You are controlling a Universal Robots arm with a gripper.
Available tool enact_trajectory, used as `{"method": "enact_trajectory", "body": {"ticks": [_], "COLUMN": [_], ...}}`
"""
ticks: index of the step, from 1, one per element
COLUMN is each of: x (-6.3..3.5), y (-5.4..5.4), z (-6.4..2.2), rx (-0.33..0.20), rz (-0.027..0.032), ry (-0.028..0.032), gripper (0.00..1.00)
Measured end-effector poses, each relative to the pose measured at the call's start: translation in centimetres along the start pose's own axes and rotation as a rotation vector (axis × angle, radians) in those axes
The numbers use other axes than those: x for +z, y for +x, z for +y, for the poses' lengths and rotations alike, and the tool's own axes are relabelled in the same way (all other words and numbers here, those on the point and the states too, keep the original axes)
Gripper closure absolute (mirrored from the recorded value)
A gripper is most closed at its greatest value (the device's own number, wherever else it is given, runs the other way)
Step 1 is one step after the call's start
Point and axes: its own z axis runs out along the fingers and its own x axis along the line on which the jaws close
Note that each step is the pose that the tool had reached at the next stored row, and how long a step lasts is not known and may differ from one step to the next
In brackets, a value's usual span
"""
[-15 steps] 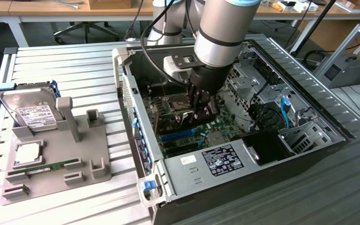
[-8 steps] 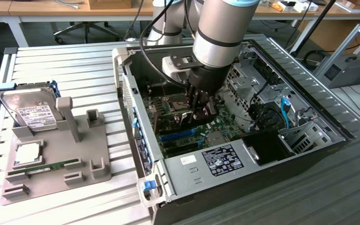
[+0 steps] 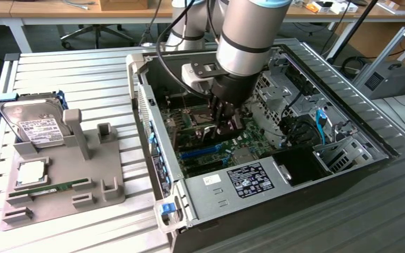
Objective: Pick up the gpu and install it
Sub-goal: 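Insert the gpu into the slot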
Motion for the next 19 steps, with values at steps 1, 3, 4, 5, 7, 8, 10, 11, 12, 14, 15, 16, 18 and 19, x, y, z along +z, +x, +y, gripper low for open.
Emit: {"method": "enact_trajectory", "body": {"ticks": [1,3,4,5,7,8,10,11,12,14,15,16,18,19], "x": [0.0,0.02,0.02,0.02,0.03,0.03,0.05,0.05,0.06,0.18,0.25,0.36,0.48,0.54], "y": [0.0,0.0,0.0,0.01,0.0,0.0,0.01,0.01,0.01,0.02,0.02,0.02,0.02,0.02], "z": [0.07,0.33,0.45,0.56,0.74,0.75,0.82,0.87,0.91,0.96,0.96,0.97,0.98,0.99], "rx": [0.0,0.0,0.0,0.0,0.0,0.0,0.0,0.0,0.0,0.0,0.0,0.0,0.0,0.0], "rz": [0.0001,0.0,0.0001,0.0001,0.0,0.0001,0.0,0.0001,0.0,-0.0001,0.0,0.0,0.0001,0.0], "ry": [0.0,0.0,0.0,0.0,0.0,0.0,0.0,0.0,0.0,0.0001,0.0,0.0,0.0,0.0], "gripper": [0.73,0.73,0.73,0.73,0.73,0.73,0.73,0.73,0.73,0.73,0.73,0.73,0.73,0.73]}}
